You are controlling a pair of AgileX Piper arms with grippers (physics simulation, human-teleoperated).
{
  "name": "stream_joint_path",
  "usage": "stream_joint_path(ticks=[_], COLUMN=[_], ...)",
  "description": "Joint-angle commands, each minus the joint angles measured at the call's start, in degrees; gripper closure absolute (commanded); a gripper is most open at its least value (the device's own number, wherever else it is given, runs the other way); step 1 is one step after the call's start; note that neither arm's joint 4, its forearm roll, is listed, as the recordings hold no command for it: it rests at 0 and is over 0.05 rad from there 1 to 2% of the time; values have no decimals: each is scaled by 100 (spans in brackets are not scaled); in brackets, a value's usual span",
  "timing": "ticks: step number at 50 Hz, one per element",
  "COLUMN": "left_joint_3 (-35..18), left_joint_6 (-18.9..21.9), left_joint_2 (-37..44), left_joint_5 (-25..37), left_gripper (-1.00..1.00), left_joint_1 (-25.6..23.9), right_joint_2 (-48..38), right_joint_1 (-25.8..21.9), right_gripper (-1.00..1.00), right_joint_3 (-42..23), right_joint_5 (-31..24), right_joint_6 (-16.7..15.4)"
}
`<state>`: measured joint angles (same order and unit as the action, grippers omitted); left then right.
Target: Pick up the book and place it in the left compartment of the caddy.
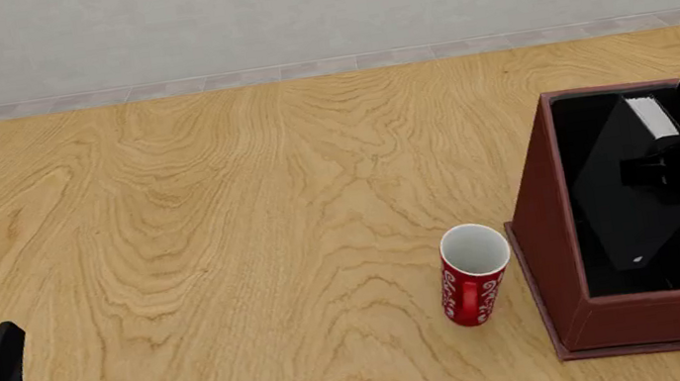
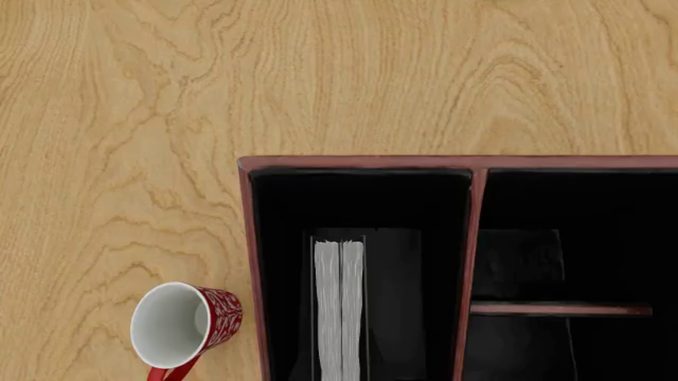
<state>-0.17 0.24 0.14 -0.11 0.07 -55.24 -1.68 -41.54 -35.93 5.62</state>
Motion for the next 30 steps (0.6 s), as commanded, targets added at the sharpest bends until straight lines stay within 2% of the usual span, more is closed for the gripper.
stream_joint_path(ticks=[1,30], left_joint_3=[0,0], left_joint_6=[0,1], left_joint_2=[0,0], left_joint_5=[0,1], left_gripper=[-100,-100], left_joint_1=[-1,-1], right_joint_2=[-102,-247], right_joint_1=[11,52], right_gripper=[100,100], right_joint_3=[97,418], right_joint_5=[222,612], right_joint_6=[122,172])
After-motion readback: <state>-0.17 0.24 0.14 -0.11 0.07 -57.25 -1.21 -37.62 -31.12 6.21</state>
